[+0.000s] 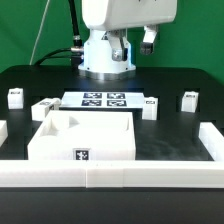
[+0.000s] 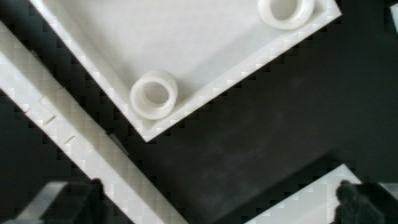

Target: Assemble one leg

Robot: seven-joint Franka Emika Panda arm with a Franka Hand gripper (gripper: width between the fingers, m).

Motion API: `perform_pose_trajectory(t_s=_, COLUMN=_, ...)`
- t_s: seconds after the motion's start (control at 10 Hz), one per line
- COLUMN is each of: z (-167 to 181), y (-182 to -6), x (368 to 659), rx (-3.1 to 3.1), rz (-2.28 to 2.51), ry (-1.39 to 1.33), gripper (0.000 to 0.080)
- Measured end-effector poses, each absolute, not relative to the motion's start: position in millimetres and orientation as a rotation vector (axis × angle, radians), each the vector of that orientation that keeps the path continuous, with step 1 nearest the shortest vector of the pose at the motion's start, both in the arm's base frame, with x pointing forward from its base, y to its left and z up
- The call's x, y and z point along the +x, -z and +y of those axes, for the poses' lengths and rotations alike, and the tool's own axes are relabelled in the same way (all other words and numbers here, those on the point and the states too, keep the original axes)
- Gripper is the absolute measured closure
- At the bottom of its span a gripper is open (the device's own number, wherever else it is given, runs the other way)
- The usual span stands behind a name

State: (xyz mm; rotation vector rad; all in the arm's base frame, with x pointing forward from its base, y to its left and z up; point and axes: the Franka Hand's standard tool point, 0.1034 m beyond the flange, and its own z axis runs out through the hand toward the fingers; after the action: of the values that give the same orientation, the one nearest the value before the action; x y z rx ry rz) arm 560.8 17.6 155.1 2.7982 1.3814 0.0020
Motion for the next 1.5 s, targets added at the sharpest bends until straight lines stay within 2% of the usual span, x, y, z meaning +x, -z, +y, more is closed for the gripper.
perform_pose_trajectory(t_s=0.8, z=17, y=-153.1, x=559, rx=2.795, rz=1.389, ry=-0.001, gripper=0.015)
perform_pose_trajectory(t_s=1.0, z=0, y=-127.2, x=533, rx=2.639, rz=1.683, ry=0.008, gripper=0.015)
perform_pose_trajectory(t_s=1.3, z=-14, y=-98.1, x=518, rx=2.517, rz=1.919, ry=0.072, gripper=0.015)
perform_pose_trajectory(t_s=1.4, z=-16, y=-91.7, x=515, rx=2.512, rz=1.94, ry=0.086, gripper=0.015)
perform_pose_trajectory(t_s=1.5, z=-15, y=-93.0, x=516, rx=2.517, rz=1.93, ry=0.082, gripper=0.015)
